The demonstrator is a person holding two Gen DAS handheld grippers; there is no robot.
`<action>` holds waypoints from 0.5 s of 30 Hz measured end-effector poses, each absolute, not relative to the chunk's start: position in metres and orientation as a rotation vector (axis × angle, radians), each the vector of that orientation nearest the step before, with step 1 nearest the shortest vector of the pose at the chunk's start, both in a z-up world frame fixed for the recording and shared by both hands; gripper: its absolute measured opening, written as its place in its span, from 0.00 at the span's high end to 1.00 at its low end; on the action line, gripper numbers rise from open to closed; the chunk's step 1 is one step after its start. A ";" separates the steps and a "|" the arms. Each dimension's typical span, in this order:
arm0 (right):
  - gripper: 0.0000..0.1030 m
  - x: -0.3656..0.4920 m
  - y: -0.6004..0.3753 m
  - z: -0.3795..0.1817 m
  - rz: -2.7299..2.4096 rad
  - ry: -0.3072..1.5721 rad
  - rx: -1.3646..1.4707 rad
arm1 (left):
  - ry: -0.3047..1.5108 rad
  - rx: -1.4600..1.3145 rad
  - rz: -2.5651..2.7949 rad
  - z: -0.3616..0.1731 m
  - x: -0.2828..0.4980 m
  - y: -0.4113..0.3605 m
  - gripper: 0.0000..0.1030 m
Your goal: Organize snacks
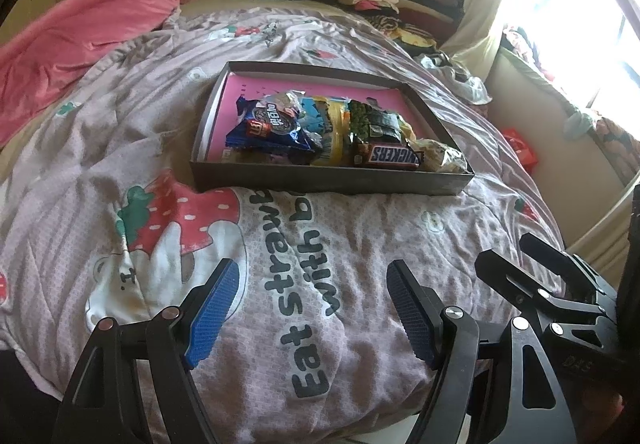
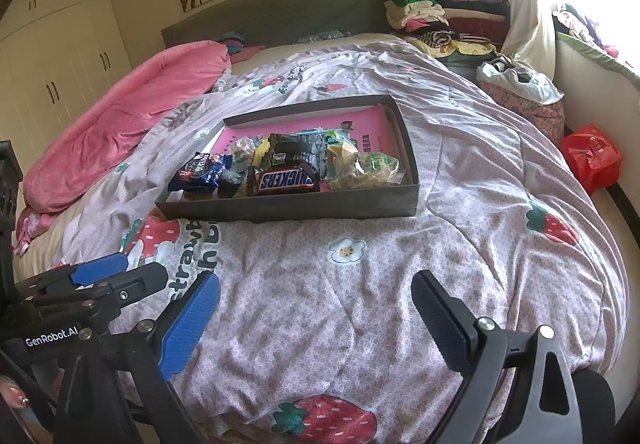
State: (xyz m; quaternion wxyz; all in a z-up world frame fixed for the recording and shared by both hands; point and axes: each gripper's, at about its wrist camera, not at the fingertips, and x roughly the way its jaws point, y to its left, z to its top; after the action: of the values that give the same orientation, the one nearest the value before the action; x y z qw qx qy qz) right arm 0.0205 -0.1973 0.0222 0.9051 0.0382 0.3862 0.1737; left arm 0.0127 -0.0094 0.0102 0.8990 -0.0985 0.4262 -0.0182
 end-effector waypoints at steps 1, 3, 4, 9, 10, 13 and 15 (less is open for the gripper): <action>0.06 0.021 -0.198 0.023 0.356 0.798 0.079 | 0.881 -0.204 -0.038 0.010 0.013 -0.010 0.25; 0.06 0.021 -0.199 0.023 0.357 0.797 0.081 | 0.880 -0.203 -0.038 0.010 0.013 -0.009 0.25; 0.06 0.021 -0.198 0.022 0.356 0.798 0.078 | 0.881 -0.202 -0.037 0.010 0.013 -0.010 0.25; 0.06 0.021 -0.199 0.022 0.357 0.797 0.077 | 0.882 -0.200 -0.035 0.010 0.013 -0.009 0.25; 0.06 0.021 -0.199 0.022 0.358 0.797 0.077 | 0.883 -0.200 -0.034 0.010 0.013 -0.009 0.25; 0.06 0.021 -0.199 0.022 0.358 0.797 0.081 | 0.883 -0.198 -0.033 0.011 0.013 -0.009 0.25; 0.06 0.021 -0.199 0.022 0.355 0.797 0.082 | 0.884 -0.196 -0.030 0.010 0.013 -0.009 0.25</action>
State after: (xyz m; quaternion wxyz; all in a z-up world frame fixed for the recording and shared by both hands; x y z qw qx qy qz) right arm 0.0211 -0.1994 0.0223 0.9057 0.0396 0.3857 0.1717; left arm 0.0131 -0.0090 0.0104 0.8993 -0.0945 0.4268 -0.0144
